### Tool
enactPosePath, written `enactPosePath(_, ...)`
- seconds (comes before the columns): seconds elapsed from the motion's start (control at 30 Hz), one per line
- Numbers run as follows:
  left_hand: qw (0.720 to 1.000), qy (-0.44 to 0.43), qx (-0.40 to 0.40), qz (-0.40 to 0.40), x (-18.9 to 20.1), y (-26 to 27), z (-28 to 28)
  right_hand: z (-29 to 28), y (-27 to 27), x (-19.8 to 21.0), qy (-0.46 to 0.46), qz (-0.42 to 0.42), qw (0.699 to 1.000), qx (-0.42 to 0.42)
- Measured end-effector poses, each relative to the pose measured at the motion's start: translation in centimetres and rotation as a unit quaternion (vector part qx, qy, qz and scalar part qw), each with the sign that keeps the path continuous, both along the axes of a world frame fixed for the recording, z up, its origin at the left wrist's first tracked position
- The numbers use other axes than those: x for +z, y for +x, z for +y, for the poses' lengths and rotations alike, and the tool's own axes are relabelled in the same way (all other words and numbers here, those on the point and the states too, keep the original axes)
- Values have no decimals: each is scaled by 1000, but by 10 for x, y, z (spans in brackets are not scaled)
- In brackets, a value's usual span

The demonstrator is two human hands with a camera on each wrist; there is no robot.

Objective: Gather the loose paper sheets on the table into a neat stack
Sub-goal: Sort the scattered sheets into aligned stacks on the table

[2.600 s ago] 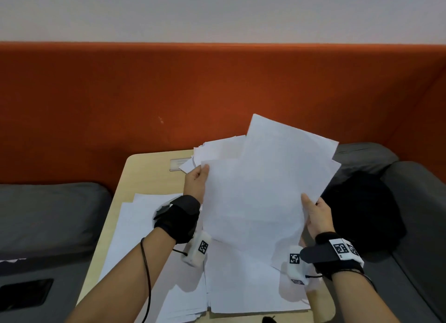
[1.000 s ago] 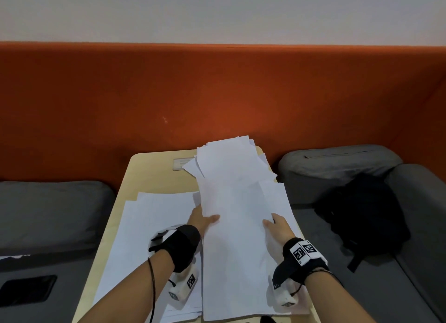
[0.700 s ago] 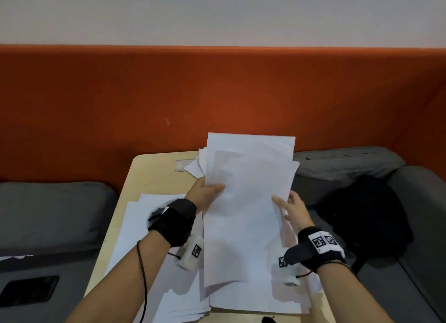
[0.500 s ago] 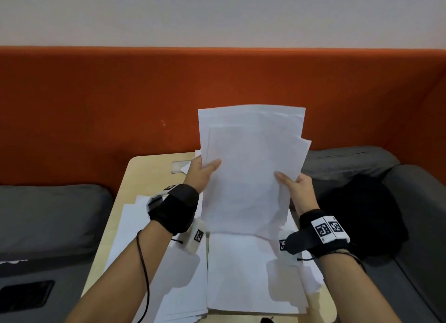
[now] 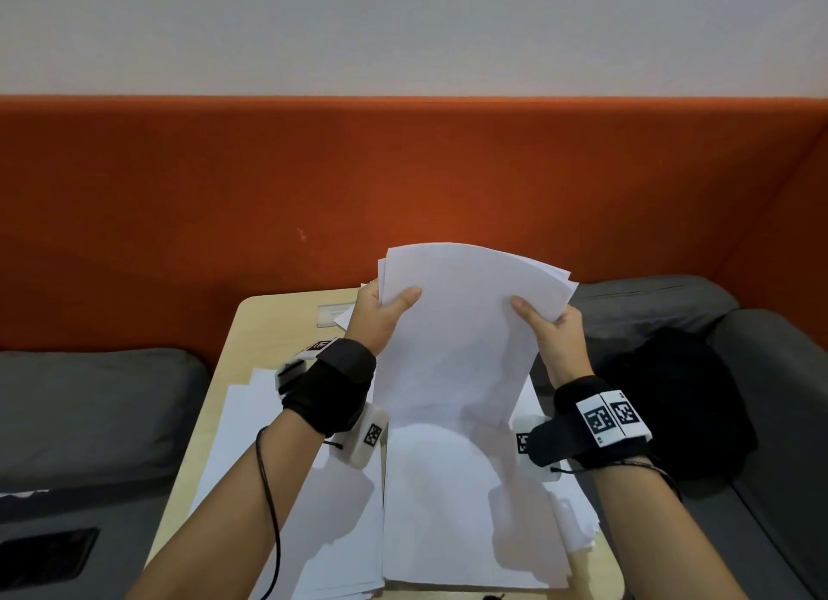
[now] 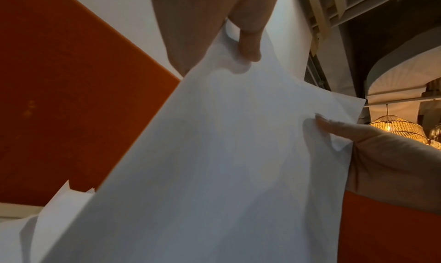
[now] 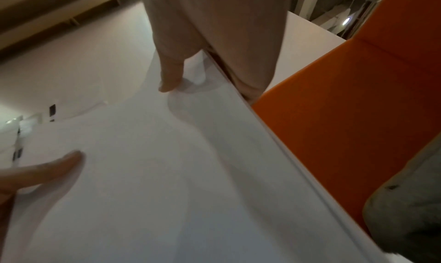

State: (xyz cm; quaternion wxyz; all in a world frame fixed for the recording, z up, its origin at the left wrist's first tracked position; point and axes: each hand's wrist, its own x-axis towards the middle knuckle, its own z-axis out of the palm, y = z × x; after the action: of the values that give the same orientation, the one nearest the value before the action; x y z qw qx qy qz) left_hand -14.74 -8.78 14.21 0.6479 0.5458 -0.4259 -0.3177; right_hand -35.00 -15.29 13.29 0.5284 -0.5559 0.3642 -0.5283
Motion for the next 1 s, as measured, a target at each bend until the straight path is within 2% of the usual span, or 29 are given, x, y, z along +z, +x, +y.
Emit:
enactPosePath(0.23,998,-61,-4,-3,31,4,4,-3,1,40,-67,-24,997,11)
enactPosePath(0.33,995,-75,-25,-53,35,12,4,-5,-1,50,-87,10,996,5)
enactPosePath(0.47,997,-46,-32,-45,23,12,0,-5,2,48,-88,29,996,7)
enactPosePath(0.57,1000,-24,-2,-14,18,7,-3,-8,3,37,-69,32,997,8)
enactPosePath(0.77,999,-39,30,10,20,10,-4,-7,-1,25,-51,50,997,-7)
enactPosePath(0.87,1000,-7,12,-6,7,10,-1,-11,-4,26,-39,15,999,-25)
enactPosePath(0.93,999,47,-16,-17,-18,8,5,-16,-7,27,-28,-6,999,-34)
enactPosePath(1.0,995,99,-24,6,-42,4,14,-19,-9,22,-27,9,999,-22)
